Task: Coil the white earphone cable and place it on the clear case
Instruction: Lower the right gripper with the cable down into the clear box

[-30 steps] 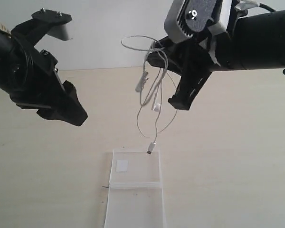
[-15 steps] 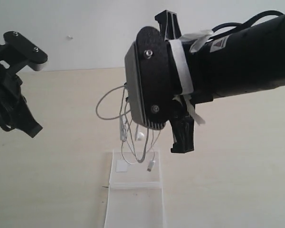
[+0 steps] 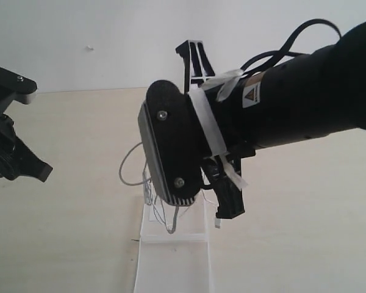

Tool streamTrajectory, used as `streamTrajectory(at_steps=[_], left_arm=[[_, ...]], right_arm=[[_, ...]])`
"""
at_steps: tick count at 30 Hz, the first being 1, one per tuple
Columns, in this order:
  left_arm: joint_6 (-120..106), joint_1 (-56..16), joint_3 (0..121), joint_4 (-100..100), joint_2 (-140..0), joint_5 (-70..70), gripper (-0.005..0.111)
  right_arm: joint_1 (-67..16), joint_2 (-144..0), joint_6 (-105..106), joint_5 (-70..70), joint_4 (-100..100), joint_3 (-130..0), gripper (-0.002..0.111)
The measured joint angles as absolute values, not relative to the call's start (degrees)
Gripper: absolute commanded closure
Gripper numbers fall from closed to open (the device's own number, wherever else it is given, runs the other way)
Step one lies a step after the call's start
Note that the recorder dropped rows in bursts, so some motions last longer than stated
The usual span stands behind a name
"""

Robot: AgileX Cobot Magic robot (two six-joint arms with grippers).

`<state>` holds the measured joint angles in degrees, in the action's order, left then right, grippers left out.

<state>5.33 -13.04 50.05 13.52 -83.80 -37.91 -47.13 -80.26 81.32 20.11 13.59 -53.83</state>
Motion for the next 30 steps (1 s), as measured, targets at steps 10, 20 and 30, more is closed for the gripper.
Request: streamTrajectory(at_steps=[10, 20, 30], left_arm=[[5.80, -13.04, 46.39, 11.22, -83.80, -29.03, 0.107], [5.80, -13.04, 43.60, 10.18, -84.03, -21.44, 0.107], [5.94, -13.04, 43.49, 9.52, -86.05, -19.77, 0.107]], right_arm=[[-47.16, -85.24, 77.80, 16.99, 13.37, -53.83, 0.108], [-47.59, -86.21, 73.47, 16.60, 13.37, -54.18, 0.108], [-51.51, -86.21, 70.48, 16.60, 13.37, -54.18, 0.108]])
